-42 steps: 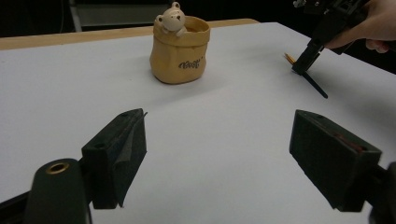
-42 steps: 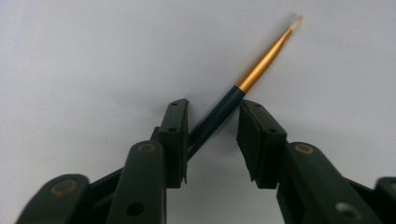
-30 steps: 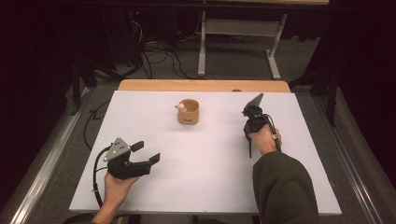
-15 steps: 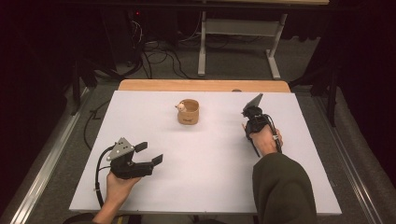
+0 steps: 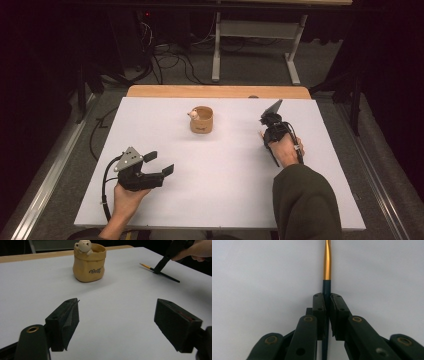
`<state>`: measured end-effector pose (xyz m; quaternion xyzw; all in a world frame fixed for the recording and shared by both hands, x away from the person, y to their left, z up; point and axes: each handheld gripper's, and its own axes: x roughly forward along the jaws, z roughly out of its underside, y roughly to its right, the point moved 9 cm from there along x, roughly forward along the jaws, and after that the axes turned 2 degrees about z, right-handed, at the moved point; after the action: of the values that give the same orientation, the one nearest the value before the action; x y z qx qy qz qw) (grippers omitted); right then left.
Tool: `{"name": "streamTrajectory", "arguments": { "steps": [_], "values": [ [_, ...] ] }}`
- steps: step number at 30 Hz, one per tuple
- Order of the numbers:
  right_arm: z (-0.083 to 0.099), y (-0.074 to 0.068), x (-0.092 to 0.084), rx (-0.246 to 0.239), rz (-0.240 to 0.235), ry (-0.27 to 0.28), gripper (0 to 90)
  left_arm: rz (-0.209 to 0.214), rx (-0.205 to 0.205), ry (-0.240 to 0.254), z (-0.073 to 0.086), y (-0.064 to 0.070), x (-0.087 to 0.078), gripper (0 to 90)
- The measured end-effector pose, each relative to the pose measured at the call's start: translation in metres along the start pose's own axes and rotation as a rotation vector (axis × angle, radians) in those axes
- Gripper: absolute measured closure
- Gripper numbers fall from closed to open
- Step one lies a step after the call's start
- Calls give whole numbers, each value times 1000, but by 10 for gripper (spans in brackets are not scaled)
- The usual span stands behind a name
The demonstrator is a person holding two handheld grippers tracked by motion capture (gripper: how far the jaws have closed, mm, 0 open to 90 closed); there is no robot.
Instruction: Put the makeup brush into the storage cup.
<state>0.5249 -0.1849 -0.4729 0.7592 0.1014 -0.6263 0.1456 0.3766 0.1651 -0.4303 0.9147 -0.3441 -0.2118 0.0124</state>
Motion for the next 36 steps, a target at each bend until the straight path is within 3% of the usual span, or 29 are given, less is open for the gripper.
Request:
{"name": "streamTrajectory", "arguments": {
  "steps": [19, 36],
  "values": [
    [6, -4, -21, -37, -90, 118, 853, -10, 6, 0, 0, -1, 0, 205],
    [17, -23, -35, -78, -188, 239, 853, -11, 5, 1, 0, -2, -2, 208]
  ]
}}
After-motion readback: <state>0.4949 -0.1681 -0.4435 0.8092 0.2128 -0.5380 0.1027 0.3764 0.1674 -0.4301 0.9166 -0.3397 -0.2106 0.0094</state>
